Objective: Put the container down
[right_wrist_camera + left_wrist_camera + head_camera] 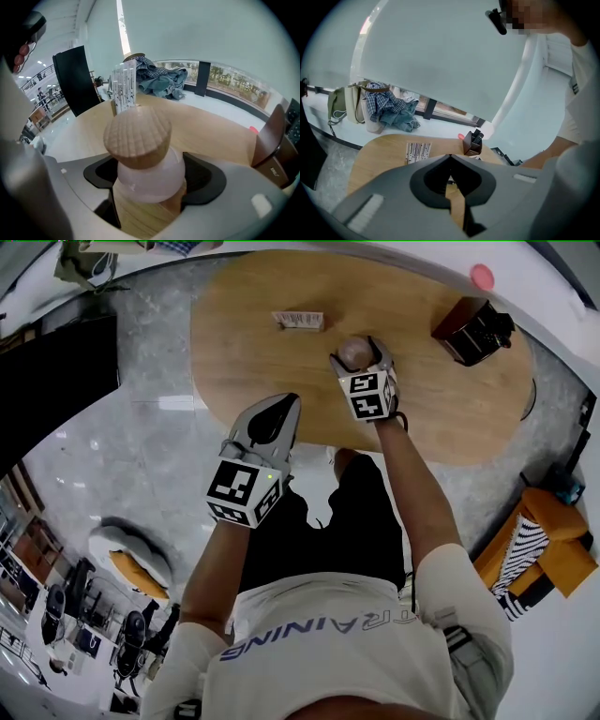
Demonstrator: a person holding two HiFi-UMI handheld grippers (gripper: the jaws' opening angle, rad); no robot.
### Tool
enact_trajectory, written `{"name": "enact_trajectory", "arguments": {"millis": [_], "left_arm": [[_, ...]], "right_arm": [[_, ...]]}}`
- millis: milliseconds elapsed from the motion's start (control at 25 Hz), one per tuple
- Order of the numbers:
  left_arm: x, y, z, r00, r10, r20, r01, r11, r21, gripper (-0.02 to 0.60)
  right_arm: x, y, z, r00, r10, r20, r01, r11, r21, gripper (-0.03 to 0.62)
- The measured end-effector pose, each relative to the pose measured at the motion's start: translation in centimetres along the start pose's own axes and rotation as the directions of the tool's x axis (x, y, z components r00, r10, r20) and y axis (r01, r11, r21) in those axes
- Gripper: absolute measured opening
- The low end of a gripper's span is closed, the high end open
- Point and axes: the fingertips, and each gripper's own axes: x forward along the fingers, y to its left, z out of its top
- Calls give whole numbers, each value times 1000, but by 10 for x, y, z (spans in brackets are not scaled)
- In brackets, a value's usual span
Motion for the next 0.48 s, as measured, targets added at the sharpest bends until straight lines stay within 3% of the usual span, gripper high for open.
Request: {"name": "enact_trajectory", "arguments": {"millis": [80, 240, 480], "left_arm": [[-6, -7, 9, 1000, -4, 10, 4, 1000, 11, 0], [-21, -28, 41, 999, -24, 47, 22, 998, 53, 0], [-54, -66, 99, 992, -70, 104, 55, 988, 143, 0]], "right_arm": [[-9, 1, 2, 1000, 24, -6, -24, 1000, 5, 462], [-57, -3, 14, 999, 50, 16, -50, 999, 8, 468], [-170, -10, 58, 995, 38, 96, -42, 998, 43, 366]]}}
